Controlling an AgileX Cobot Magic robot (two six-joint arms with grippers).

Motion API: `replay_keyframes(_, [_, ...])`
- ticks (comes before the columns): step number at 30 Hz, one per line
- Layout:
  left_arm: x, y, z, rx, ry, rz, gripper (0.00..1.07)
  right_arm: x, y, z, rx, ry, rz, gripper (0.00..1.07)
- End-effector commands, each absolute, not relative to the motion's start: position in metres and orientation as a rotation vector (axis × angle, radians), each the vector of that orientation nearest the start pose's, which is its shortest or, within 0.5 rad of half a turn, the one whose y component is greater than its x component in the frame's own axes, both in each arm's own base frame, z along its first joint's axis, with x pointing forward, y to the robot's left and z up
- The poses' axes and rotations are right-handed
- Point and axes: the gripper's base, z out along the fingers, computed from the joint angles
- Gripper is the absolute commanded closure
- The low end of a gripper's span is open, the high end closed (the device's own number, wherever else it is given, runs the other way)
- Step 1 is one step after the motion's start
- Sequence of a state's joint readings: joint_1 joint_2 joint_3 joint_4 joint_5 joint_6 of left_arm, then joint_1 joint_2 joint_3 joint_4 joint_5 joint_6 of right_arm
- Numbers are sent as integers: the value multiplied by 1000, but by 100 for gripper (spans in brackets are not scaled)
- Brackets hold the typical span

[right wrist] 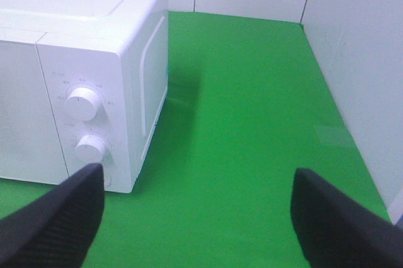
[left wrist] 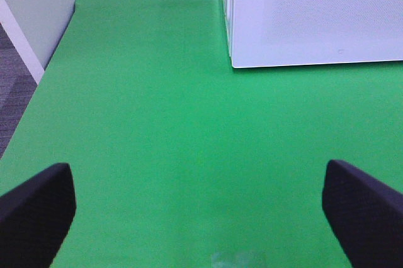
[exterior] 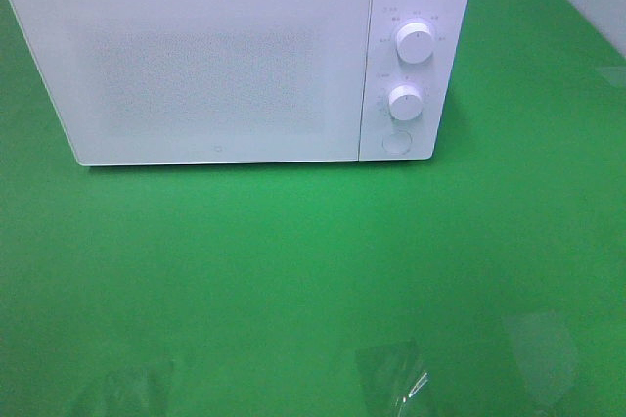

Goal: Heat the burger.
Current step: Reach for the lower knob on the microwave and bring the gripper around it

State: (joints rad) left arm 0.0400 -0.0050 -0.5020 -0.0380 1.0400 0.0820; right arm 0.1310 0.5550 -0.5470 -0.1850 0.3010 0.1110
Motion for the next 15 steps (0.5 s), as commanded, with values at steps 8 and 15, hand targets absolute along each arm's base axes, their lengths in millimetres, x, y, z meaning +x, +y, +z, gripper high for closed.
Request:
replay_keyframes(8, [-8, -4, 279, 42, 1991, 28, 7, 167, 21, 319, -120, 1736, 80, 29])
replay_keyframes(15, [-8, -4, 279, 42, 1991, 28, 7, 192, 27, 302, -144, 1731, 105, 30])
